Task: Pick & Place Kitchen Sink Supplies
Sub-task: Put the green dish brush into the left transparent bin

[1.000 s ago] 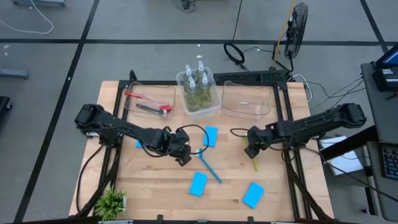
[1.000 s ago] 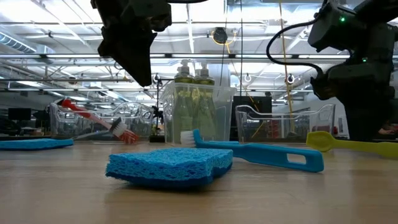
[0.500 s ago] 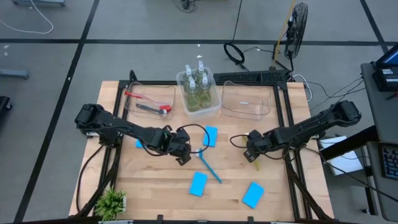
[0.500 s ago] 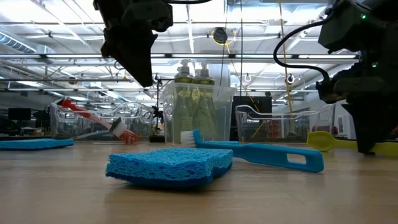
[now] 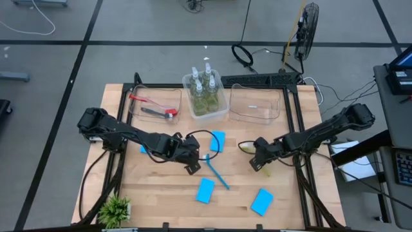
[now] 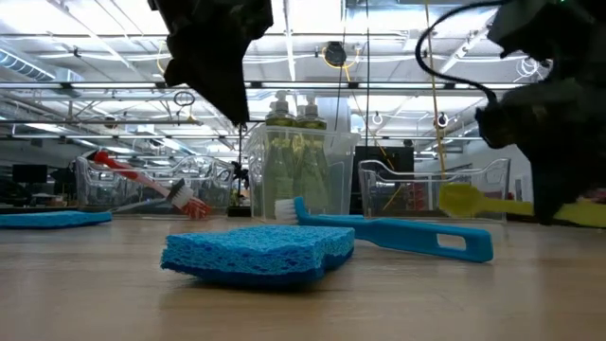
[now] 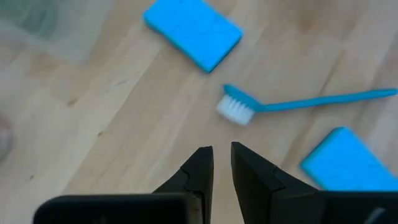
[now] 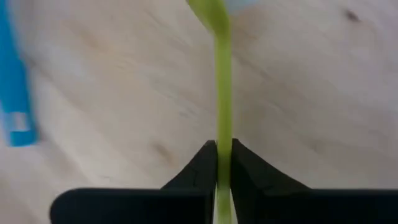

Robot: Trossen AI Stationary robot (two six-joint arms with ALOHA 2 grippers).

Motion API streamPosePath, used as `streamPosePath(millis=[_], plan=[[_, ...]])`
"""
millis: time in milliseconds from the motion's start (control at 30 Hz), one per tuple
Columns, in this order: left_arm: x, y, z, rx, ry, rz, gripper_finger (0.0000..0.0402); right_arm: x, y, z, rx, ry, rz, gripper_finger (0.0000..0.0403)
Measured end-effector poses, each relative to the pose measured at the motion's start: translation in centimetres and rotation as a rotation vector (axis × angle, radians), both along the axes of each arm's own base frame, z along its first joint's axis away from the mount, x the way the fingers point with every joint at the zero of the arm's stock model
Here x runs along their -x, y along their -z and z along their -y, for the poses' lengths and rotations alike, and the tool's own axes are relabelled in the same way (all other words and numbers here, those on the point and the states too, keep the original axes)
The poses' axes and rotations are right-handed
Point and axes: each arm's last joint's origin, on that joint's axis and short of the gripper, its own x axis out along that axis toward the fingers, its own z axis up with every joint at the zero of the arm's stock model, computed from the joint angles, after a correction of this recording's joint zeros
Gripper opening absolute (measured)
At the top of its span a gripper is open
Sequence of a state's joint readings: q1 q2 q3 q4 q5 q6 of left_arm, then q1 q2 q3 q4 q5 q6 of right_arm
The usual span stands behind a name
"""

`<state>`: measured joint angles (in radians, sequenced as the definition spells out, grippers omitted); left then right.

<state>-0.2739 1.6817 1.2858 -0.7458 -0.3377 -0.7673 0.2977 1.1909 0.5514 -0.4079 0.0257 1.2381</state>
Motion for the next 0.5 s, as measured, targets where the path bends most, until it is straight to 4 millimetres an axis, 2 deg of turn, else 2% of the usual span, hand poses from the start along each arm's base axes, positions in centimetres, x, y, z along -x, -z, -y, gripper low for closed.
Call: streamPosePath(millis=[233,500], plan=[[-0.8,-0.4,0.5,0.039,0.02,0.095,0.0063,-1.1,-2.3,-0.1,-0.004,-0.001,0.27,0.0011],[-1.6,-1.1,0.9,0.057,0.054,0.197,0.0063,-1.7,-6.0,0.1,0.027,0.032,0.626,0.001]])
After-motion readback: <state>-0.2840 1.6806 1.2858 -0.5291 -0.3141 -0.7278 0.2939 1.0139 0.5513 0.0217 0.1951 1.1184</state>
